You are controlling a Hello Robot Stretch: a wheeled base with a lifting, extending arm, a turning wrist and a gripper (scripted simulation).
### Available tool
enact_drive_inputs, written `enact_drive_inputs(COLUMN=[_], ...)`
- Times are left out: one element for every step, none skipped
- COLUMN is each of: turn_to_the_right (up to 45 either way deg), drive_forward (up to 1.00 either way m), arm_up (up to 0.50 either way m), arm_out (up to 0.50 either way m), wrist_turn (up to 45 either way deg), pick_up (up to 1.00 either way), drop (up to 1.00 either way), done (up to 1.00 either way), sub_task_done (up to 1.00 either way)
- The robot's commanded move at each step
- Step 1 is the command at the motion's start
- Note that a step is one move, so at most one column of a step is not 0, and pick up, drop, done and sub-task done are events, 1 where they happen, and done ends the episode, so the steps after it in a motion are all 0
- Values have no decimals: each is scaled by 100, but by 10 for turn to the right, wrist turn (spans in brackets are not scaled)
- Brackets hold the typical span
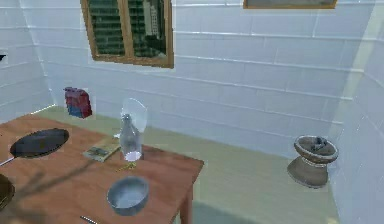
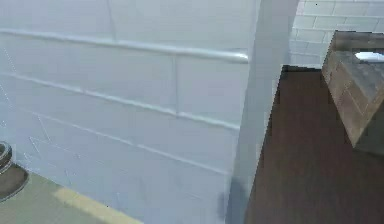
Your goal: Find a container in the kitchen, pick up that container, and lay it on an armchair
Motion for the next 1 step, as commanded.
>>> enact_drive_inputs(turn_to_the_right=[-450], drive_forward=[0], arm_up=[0], arm_out=[0], wrist_turn=[0], pick_up=[0], drop=[0], done=[0], sub_task_done=[0])
